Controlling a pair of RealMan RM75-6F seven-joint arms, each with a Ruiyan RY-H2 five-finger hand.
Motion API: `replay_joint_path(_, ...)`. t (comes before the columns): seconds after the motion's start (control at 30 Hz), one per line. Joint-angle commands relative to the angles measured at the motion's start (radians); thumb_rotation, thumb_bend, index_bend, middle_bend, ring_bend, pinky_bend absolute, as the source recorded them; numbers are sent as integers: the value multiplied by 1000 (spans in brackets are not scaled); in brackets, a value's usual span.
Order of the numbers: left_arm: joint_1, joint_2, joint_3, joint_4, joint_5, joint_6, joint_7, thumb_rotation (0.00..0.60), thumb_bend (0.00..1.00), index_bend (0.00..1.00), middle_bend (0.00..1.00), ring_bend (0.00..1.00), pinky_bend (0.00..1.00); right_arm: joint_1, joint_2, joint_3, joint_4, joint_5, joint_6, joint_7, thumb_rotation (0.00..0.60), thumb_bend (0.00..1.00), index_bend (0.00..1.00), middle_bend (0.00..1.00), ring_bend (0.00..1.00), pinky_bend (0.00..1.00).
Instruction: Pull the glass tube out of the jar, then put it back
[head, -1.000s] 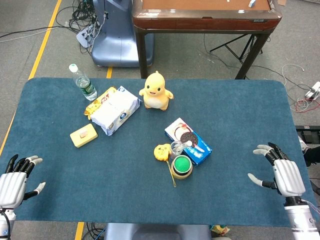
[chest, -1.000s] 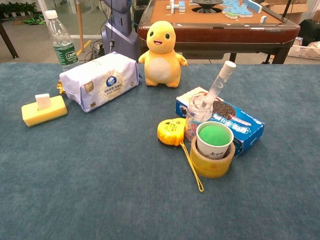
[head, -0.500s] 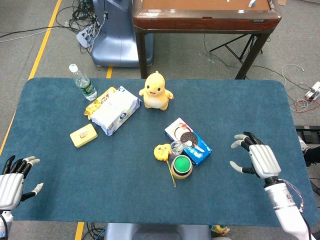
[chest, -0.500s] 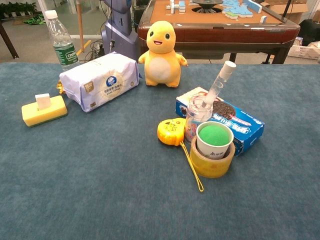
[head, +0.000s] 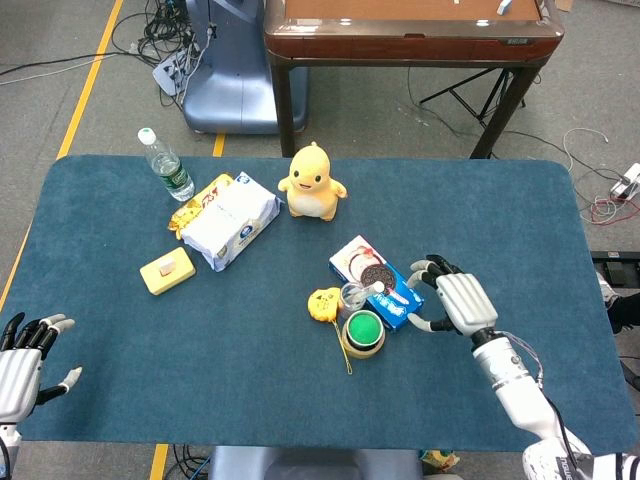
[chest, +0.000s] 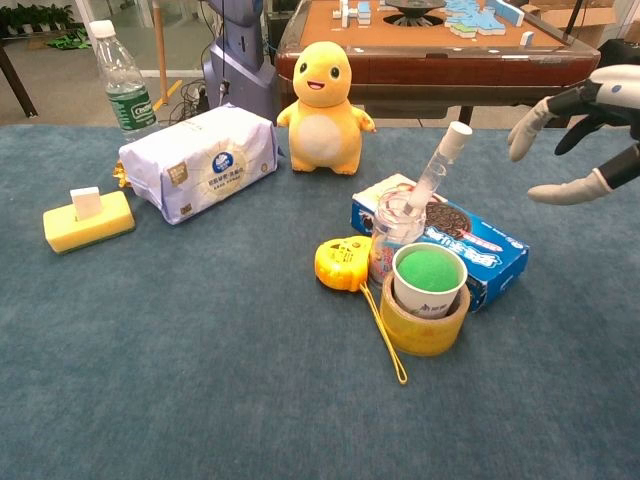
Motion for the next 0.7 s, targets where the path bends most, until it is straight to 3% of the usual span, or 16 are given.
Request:
replay_joint_path(0.03, 2, 0, 0, 3, -1, 2, -3, 600, 244, 247, 199, 160, 21, 33, -38, 11, 32, 32, -21, -12, 600, 311, 405, 242, 110, 222)
replay_joint_path(0.37, 9, 2, -2, 7, -4, 9, -8, 600, 244, 247, 200, 160, 21, 103, -123, 18, 110, 83, -66, -3, 600, 388, 409, 245, 110, 222)
replay_joint_path(0.7, 13, 3, -2, 7, -6, 10, -7, 600, 244, 247, 199, 160, 21, 144, -175, 18, 157, 94, -77, 11, 600, 390, 429, 258, 112, 222)
